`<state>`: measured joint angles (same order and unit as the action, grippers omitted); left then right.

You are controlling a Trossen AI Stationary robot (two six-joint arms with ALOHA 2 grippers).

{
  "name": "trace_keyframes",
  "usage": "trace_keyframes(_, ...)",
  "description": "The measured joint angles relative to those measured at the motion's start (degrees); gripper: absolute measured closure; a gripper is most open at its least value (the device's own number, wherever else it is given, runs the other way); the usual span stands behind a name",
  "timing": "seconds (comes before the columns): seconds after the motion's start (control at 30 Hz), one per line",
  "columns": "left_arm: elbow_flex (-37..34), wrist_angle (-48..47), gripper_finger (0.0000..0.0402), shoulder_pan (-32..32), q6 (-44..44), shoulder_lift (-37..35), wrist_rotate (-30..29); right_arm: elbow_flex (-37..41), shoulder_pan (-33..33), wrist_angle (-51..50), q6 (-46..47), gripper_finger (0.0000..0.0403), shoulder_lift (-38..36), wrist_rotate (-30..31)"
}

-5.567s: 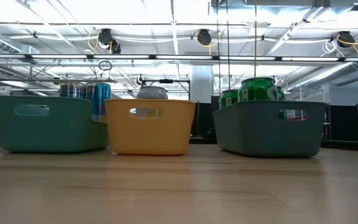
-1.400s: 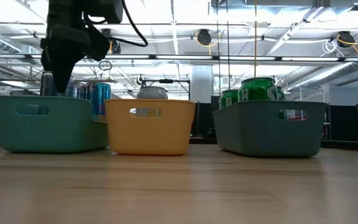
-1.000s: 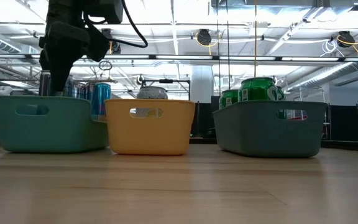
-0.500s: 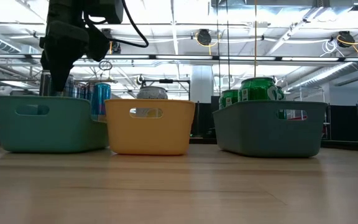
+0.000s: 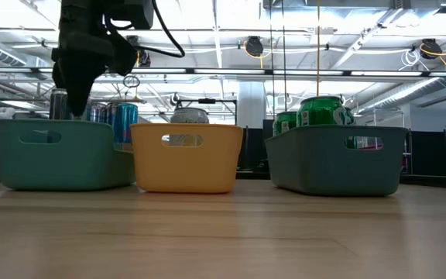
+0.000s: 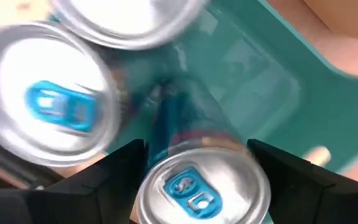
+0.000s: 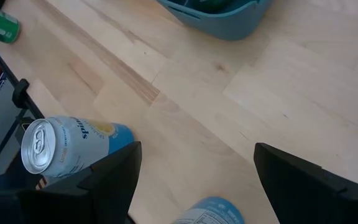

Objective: Sort soda cans
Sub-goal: Put the blue soda can into the green bin

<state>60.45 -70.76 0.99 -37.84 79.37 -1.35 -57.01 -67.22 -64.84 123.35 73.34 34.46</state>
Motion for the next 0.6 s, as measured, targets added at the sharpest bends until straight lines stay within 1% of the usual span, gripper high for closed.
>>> trace_keyframes(0.1, 0.00, -0.07, 0.0102, 0.00, -7.38, 0.00, -4.46, 0.00, 0.00, 0.02, 0.00, 0.0101, 0.00, 0.00)
trace_keyframes(0.17, 0.00, -0.16, 0.0100, 0.07, -8.26, 0.00, -5.45, 0.00, 0.00, 0.09, 0.00, 0.0101, 0.00, 0.00)
trace_keyframes(0.37, 0.00, -0.54, 0.0099, 0.06, -6.43, 0.00, -2.50, 0.00, 0.00, 0.13, 0.00, 0.0101, 0.00, 0.00)
trace_keyframes(0.6, 0.48, -0.91, 0.0099, 0.07, -6.78, 0.01, -2.14, 0.00, 0.00, 0.15, -0.21, 0.0101, 0.00, 0.00)
